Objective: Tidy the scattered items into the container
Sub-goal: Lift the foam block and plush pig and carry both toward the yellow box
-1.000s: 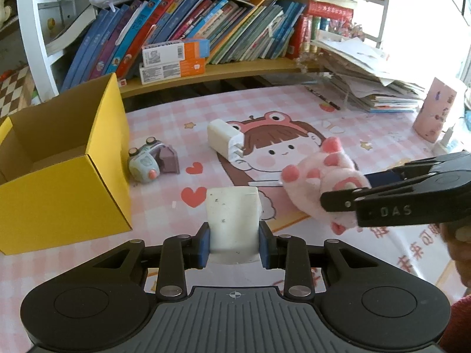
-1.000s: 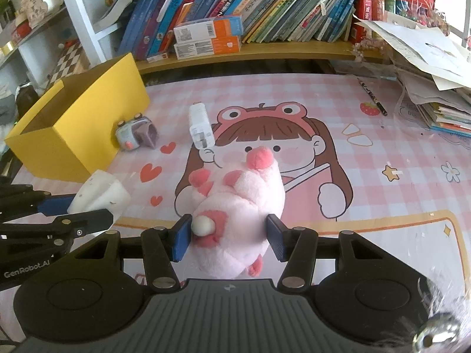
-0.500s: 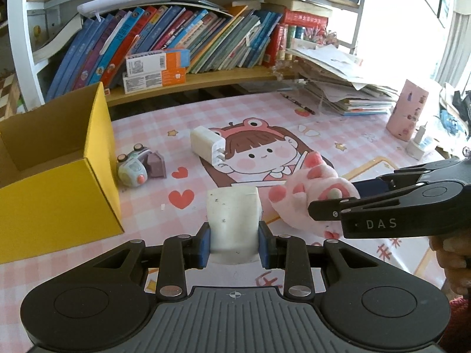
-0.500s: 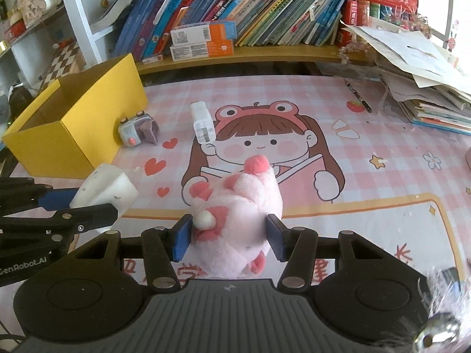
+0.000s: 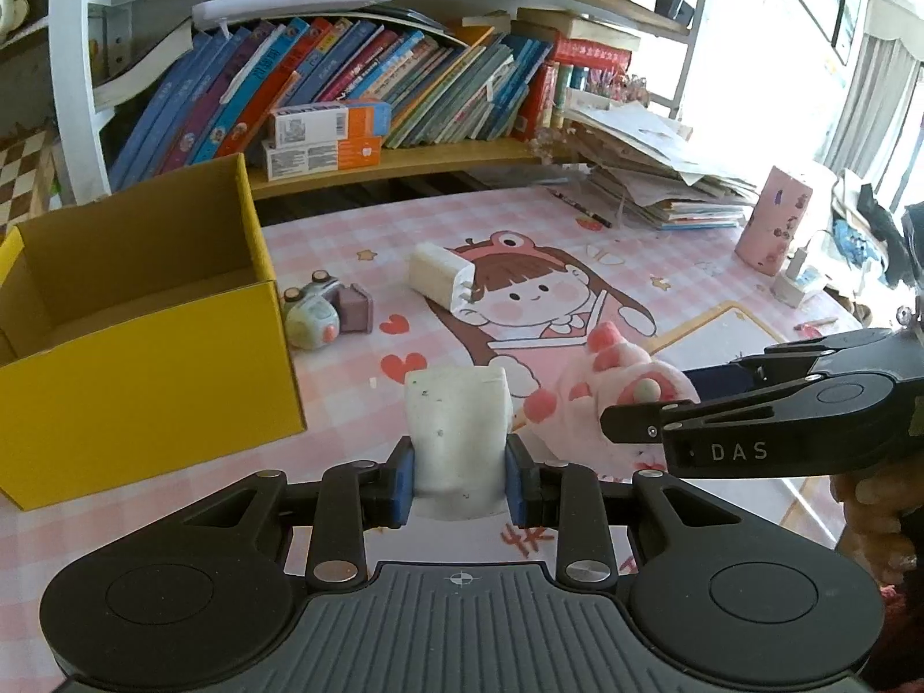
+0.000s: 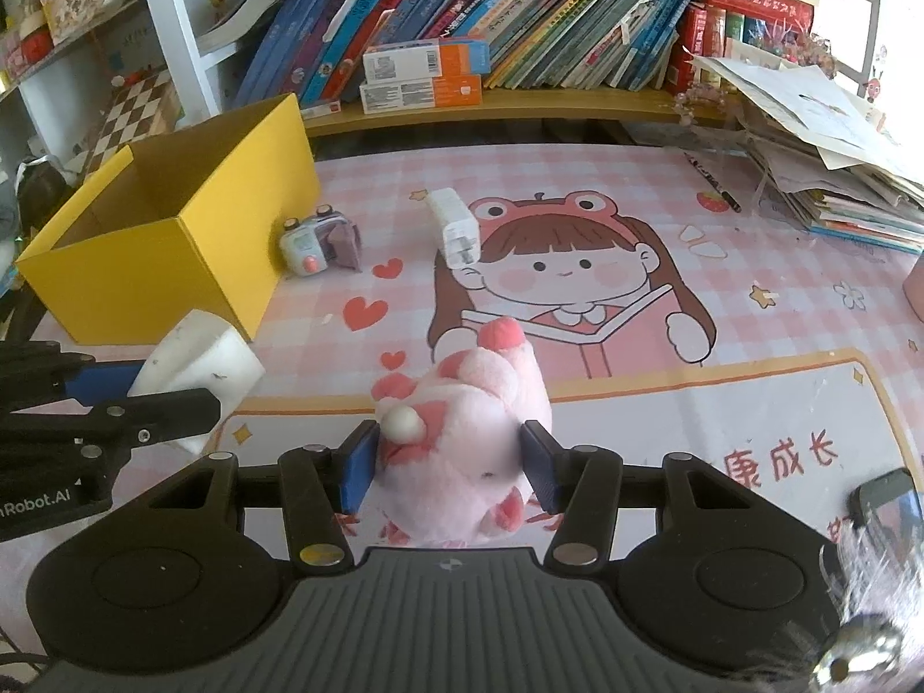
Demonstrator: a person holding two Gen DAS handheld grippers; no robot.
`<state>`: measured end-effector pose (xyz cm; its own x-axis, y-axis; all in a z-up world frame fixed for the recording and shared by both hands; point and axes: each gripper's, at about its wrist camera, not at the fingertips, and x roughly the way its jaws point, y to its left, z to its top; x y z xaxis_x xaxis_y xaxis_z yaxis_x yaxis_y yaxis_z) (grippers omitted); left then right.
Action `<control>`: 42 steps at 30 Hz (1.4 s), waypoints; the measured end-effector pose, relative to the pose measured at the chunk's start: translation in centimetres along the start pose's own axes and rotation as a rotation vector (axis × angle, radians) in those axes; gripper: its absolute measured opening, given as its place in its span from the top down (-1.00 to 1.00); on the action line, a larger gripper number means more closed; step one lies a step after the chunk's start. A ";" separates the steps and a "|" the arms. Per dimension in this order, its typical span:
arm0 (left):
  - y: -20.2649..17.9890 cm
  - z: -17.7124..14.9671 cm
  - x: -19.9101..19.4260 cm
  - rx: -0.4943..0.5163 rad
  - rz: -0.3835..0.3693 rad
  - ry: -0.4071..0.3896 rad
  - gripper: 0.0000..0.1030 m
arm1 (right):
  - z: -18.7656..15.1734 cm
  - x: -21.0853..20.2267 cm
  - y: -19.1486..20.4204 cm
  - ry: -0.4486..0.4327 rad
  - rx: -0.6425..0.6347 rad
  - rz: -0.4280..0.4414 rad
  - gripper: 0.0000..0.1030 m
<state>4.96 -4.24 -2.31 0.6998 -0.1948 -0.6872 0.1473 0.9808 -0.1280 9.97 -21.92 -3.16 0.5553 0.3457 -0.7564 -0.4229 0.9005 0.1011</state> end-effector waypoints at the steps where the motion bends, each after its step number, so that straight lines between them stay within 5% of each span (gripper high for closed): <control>1: 0.2 -0.1 -0.2 0.001 -0.006 -0.001 0.44 | -0.1 -0.1 0.3 0.000 0.002 -0.004 0.03; 24: 5.0 -1.4 -4.0 0.032 -0.102 -0.048 0.48 | -0.6 -1.4 7.3 -0.035 0.024 -0.038 0.05; 42: 10.3 0.1 -9.5 -0.057 -0.073 -0.216 0.50 | 3.1 -3.0 12.2 -0.168 -0.066 0.000 0.06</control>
<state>-0.06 7.70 2.96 0.8231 -0.2571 -0.5064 0.1676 0.9619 -0.2158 5.36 -11.20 2.34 0.6648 0.3897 -0.6373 -0.4657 0.8833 0.0544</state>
